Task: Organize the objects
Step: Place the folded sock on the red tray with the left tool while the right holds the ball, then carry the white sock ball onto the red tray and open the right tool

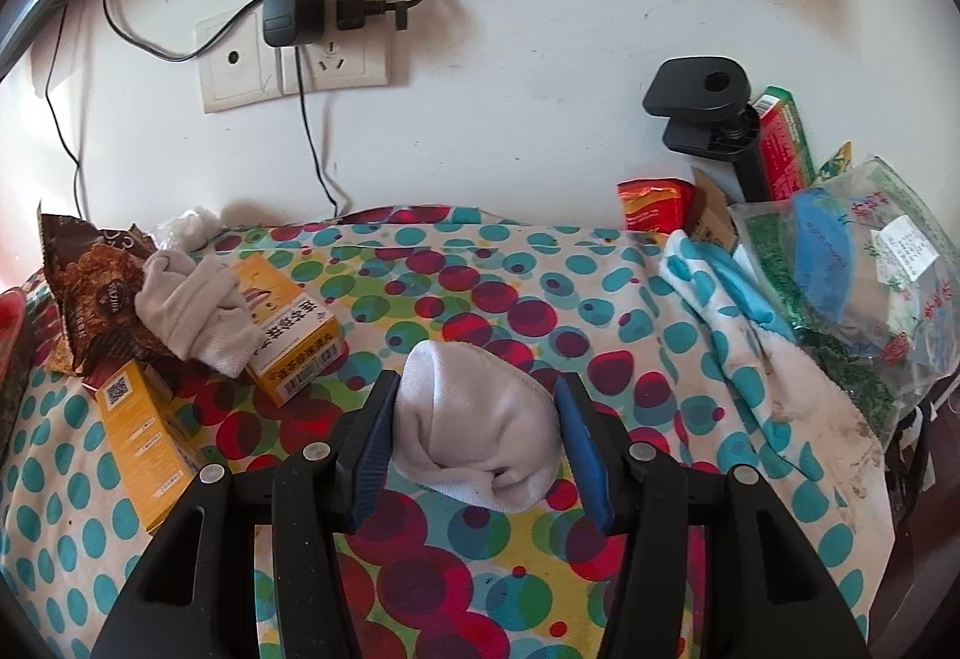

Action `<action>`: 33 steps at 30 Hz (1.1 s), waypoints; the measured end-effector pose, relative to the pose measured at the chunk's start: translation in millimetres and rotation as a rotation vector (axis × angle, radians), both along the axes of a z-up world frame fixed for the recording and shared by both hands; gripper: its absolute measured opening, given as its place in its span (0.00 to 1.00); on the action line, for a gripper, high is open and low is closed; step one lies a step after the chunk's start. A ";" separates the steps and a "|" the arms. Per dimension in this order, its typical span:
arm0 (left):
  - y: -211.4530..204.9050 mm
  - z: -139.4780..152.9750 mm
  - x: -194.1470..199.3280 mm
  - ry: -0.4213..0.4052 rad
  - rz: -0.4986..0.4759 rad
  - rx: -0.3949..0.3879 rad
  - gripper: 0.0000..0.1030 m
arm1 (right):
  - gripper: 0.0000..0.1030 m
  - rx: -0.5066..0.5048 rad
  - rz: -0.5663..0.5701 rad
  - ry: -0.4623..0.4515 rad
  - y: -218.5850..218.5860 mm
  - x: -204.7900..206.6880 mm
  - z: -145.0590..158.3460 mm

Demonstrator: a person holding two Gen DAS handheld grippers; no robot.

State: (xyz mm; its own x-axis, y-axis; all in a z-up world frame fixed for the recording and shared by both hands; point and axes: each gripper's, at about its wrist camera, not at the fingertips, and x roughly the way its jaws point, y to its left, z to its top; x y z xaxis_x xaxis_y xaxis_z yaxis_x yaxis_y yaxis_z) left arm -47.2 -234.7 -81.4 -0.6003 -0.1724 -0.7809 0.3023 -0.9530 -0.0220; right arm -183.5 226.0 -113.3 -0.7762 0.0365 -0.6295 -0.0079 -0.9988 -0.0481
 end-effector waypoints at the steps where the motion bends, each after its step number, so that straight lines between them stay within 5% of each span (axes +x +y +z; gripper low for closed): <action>1: 5.2 1.1 2.5 0.007 -0.013 -0.003 0.51 | 0.48 0.005 -0.004 0.000 0.0 0.0 -0.2; 9: 16.1 9.3 28.6 0.078 -0.059 -0.016 0.51 | 0.48 0.007 -0.040 -0.024 6.9 1.0 5.3; 16: 14.5 6.6 28.1 0.075 -0.090 0.025 0.51 | 0.48 0.043 0.028 0.040 -11.9 37.5 57.0; 27: 12.0 21.8 36.0 0.094 -0.109 -0.010 0.51 | 0.48 -0.060 0.319 0.025 -135.6 80.3 97.4; 33: -1.1 18.8 37.2 0.085 -0.095 -0.020 0.51 | 0.48 -0.030 0.467 0.003 -217.4 89.3 100.2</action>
